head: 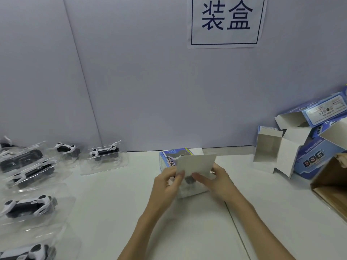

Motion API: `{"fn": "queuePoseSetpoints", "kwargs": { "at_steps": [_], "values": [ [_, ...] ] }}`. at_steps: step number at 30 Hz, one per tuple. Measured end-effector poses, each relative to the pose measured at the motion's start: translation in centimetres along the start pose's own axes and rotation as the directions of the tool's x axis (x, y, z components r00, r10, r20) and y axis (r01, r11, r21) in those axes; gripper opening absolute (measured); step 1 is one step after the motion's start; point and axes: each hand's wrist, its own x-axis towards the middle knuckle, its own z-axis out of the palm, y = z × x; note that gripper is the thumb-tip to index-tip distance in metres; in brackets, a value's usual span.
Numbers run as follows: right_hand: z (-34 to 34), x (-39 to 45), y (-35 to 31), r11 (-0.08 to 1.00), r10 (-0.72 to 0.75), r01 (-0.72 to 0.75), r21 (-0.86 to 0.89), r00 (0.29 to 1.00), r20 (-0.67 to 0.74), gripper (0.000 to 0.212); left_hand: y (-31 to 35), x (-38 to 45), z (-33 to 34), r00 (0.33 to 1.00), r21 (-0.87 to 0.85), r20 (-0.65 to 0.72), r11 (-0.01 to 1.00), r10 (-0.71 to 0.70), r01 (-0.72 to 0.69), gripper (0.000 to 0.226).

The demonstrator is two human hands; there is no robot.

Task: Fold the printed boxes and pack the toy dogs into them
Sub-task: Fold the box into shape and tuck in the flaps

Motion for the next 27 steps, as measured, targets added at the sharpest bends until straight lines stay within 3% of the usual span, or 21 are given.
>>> {"fn": "queuePoseSetpoints", "kwargs": {
  "at_steps": [4,6,8,12,16,18,20,22,24,27],
  "values": [
    [0.8,0.0,0.0,0.993,-0.066,0.04,-0.112,0.969,-0.237,0.042,0.6,0.1,0.4,0.998,-0.02,0.057,0.999,0.041,-0.04,0.016],
    [0.8,0.0,-0.5,0.992,-0.09,0.057,-0.113,0.947,-0.308,0.04,0.6,0.0,0.1,0.985,0.037,0.094,0.988,0.143,-0.147,0.033],
    [0.7,-0.1,-1.4,0.992,-0.121,0.102,-0.075,0.939,-0.322,0.034,0.5,0.1,-0.1,0.985,0.06,0.022,0.983,0.173,-0.174,0.038],
    [0.5,-0.8,-3.3,0.954,-0.294,0.298,-0.027,0.92,-0.259,0.025,1.4,0.4,-0.9,0.966,-0.007,-0.216,0.989,0.141,-0.146,0.025],
    [2.0,-1.4,-4.7,0.945,-0.322,0.312,-0.099,0.831,-0.454,0.022,2.2,0.2,-0.7,0.952,0.005,-0.251,0.984,0.174,-0.178,0.025],
    [1.9,-1.4,-4.9,0.952,-0.3,0.286,-0.11,0.792,-0.532,0.029,2.5,0.0,-0.6,0.975,-0.033,-0.159,0.987,0.153,-0.16,0.051],
    [1.0,-1.3,-5.1,0.967,-0.243,0.241,-0.082,0.773,-0.586,0.033,2.4,-0.1,-0.8,0.986,-0.081,-0.031,0.983,0.164,-0.166,0.091],
    [-0.1,-1.2,-5.4,0.98,-0.148,0.196,0.011,0.775,-0.614,0.026,2.3,-0.1,-0.8,0.967,0.023,0.031,0.967,0.251,-0.252,0.112],
    [-0.7,-1.4,-5.7,0.978,-0.119,0.197,0.066,0.79,-0.602,0.028,2.7,0.1,-0.5,0.953,0.108,-0.022,0.948,0.303,-0.299,0.104],
    [-0.5,-1.5,-6.3,0.969,-0.12,0.218,0.118,0.829,-0.546,0.019,2.8,0.4,-0.8,0.937,0.024,-0.172,0.952,0.303,-0.304,0.084]
  ]
}}
